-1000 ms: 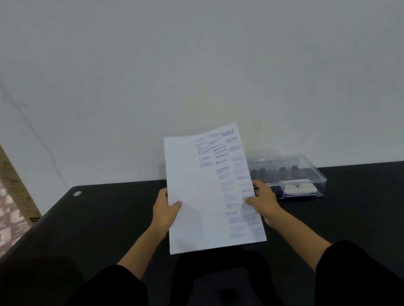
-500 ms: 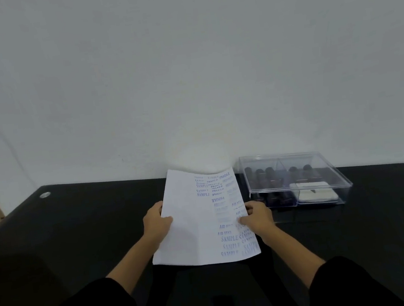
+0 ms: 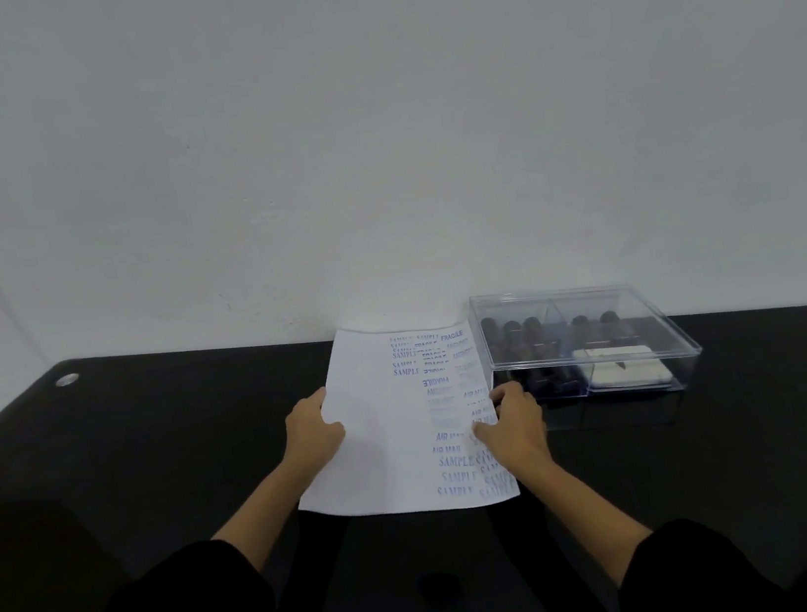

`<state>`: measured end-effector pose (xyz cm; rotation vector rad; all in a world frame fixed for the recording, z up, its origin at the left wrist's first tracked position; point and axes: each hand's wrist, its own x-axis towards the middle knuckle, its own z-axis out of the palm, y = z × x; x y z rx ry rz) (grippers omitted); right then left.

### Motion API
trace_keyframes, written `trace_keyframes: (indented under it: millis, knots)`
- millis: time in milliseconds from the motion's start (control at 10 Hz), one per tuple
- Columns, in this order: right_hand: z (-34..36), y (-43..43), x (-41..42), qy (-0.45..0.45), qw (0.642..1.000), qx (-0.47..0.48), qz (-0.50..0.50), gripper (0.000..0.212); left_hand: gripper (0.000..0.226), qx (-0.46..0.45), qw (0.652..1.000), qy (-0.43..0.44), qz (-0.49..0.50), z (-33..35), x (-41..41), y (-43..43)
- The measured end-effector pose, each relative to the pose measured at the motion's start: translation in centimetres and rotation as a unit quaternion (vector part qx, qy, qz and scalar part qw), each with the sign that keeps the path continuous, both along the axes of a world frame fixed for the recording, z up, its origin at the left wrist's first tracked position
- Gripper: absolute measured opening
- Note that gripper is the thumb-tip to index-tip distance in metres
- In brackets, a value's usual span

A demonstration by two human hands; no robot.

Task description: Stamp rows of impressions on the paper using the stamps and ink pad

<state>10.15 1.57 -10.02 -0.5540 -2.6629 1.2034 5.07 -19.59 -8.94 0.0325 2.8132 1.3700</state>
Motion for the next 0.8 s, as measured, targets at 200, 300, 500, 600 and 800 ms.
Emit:
trace_keyframes:
  millis: [200,300,500,600,800]
  knots:
    - [0.1,-0.1,-0.1,-0.020,0.999,0.027,0.015,0.038,0.017,-0.053,0.998,-0.021,0.008,-0.4,-0.5,0.4]
    - [0.0,-0.3,0.0,-0.016,0.999,0.037,0.014,0.040,0.016,-0.087,0.996,-0.019,0.018,-0.6,-0.5,0.6]
    - [0.1,-0.7,0.0,-0.022,0.998,0.056,0.010,0.040,0.058,-0.200,0.979,-0.050,0.010,-0.2,-0.4,1.1]
    - [0.5,-0.6,0.6,-0.037,0.995,0.094,0.020,0.041,0.063,-0.250,0.967,-0.049,0.007,0.6,0.2,1.4]
    - [1.7,0.5,2.6,-0.022,0.988,0.149,0.044,0.045,0.055,-0.232,0.971,0.015,-0.055,2.0,1.7,2.1]
